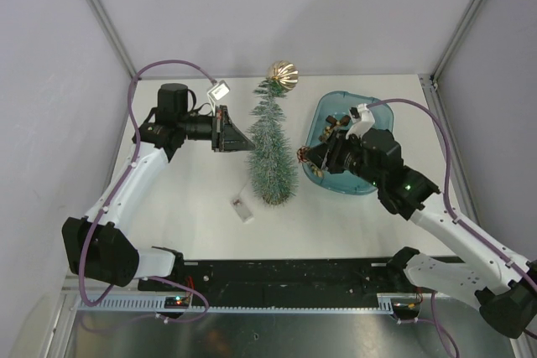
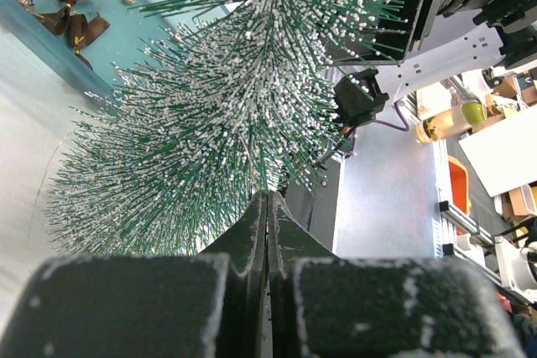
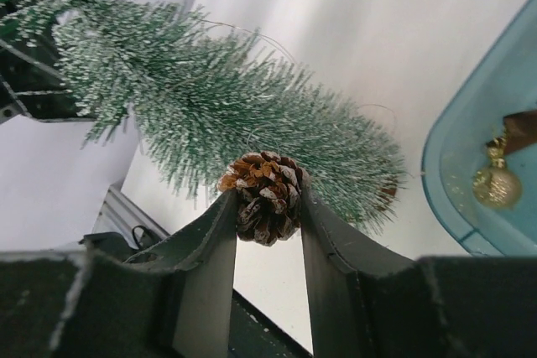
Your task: Decorate the small christmas tree
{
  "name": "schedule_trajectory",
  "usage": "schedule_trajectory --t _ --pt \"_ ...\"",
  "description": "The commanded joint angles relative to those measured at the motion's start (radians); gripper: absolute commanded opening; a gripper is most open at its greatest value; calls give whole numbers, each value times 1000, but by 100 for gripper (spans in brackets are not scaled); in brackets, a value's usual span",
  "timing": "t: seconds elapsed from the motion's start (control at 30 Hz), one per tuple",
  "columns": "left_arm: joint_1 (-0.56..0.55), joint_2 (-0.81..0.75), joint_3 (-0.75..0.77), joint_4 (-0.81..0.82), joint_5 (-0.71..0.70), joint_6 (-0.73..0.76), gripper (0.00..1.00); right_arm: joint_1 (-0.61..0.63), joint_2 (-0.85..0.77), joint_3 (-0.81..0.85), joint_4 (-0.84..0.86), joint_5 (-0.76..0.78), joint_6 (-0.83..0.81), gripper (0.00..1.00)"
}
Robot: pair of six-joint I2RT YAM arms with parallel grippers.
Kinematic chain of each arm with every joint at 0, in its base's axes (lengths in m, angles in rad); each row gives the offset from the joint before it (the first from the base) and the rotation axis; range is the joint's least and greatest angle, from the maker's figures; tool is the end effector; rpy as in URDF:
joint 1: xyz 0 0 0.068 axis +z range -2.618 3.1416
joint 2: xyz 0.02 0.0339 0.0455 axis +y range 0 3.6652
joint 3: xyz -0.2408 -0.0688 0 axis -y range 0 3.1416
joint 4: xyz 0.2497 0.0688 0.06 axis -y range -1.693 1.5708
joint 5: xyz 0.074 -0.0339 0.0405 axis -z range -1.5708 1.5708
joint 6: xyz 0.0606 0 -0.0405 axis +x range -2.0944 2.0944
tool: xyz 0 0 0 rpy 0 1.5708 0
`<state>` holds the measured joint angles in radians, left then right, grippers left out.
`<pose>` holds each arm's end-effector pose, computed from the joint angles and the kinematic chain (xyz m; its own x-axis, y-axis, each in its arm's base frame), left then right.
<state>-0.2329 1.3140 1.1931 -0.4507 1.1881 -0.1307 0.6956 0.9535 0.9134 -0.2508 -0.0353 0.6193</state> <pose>0.2743 -0.1228 0.3236 -0.6321 0.0999 -0.7685 0.7695 0.1980 -0.6072 0.1993 0.1692 0.3212 -0.5661 0.2831 -0.7742 -0.4148 0.7138 0.5643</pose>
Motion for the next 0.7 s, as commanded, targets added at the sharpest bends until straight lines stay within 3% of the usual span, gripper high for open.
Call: schedule_trajectory --t 0.0,0.67 --pt "-7 -30 10 6 9 23 0 -19 19 48 129 -117 0 38" --pt "-6 -24 16 6 17 22 0 -40 17 49 138 -137 0 36"
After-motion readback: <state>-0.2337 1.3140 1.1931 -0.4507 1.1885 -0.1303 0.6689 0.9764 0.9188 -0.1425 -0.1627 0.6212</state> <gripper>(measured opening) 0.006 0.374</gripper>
